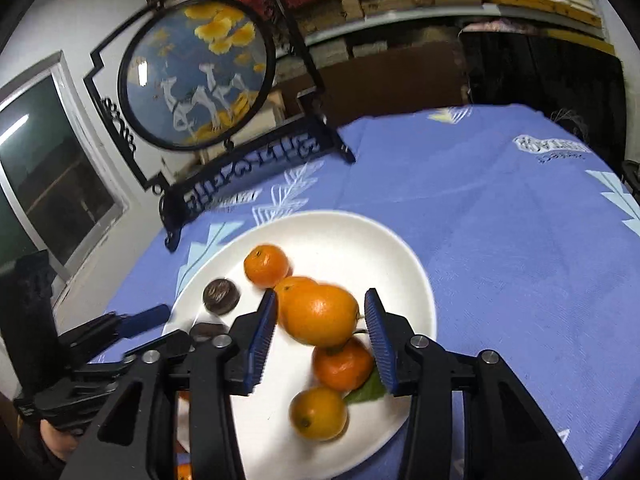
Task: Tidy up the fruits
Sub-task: 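Lower both held fruits onto the white plate and open both grippers, then grasp an orange with the left gripper while the right gripper grasps a red plum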
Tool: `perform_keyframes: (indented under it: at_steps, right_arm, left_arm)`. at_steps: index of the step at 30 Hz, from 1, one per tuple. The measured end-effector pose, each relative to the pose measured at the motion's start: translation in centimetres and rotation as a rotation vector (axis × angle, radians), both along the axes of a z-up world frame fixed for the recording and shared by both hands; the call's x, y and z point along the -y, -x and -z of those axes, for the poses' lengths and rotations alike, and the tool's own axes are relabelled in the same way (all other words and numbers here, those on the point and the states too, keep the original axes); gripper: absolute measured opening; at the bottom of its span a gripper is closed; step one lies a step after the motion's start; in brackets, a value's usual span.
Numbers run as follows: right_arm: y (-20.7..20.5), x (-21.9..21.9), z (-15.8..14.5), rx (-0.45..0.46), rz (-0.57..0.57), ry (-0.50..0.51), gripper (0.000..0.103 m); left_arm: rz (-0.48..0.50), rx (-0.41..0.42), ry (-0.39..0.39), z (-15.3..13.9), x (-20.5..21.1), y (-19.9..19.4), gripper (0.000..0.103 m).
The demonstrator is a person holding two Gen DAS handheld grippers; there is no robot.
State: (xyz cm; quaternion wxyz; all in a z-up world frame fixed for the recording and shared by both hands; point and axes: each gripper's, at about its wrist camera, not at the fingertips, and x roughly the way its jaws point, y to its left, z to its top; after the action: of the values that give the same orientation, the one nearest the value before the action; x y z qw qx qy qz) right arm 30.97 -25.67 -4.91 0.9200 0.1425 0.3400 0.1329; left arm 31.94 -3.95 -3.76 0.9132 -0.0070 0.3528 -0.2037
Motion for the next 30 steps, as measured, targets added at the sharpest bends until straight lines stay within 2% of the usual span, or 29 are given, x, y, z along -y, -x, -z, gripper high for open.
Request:
perform_keyframes:
  at_steps: [3, 7, 14, 17, 20, 26, 27, 28, 29, 30]
  right_arm:
    - [1.4, 0.7, -0.2, 0.024, -0.003, -0.04, 0.051]
    - [4.6, 1.7, -0.9, 0.072, 0.0, -0.059, 0.054]
    - [9.9, 4.8, 0.8, 0.035, 0.047, -0.149, 0.058]
    - [12.0, 5.4, 1.4, 0.046, 0.095, -0.106, 0.058]
    - [13.4, 5.5, 1.9, 0.046, 0.094, -0.105, 0.058]
    - [15.7, 4.7, 2.4, 0.034, 0.077, -0.072, 0.058]
    - [16.2, 4.4, 2.4, 0.028, 0.072, -0.062, 0.058]
    - [16.6, 4.2, 2.5, 0.022, 0.064, -0.051, 0.058]
    - [17.0, 3.8, 2.7, 0.013, 0.051, -0.034, 0.058]
    - [17.4, 3.6, 2.8, 0.009, 0.043, -0.025, 0.058]
  left_arm:
    - [-0.015, 0.026, 0.049, -0.6, -1.5, 1.3, 0.077]
    - [-0.016, -0.006, 0.074, -0.3, -2.5, 2.9, 0.078]
    - [0.047, -0.044, 0.013, 1.6, -2.9, 9.9, 0.077]
    - [0.061, -0.053, -0.025, 2.4, -3.3, 12.6, 0.077]
    - [0.059, -0.055, -0.054, 2.8, -3.9, 14.7, 0.077]
    - [0.011, -0.078, -0.089, 3.8, -4.4, 16.3, 0.077]
    - [0.001, -0.075, -0.095, 3.8, -4.4, 16.2, 0.077]
    - [-0.005, -0.076, -0.104, 3.8, -4.2, 16.1, 0.071]
    - [-0.011, -0.081, -0.125, 3.9, -3.8, 15.8, 0.06]
    - [-0.014, -0.091, -0.15, 4.1, -3.4, 15.5, 0.055]
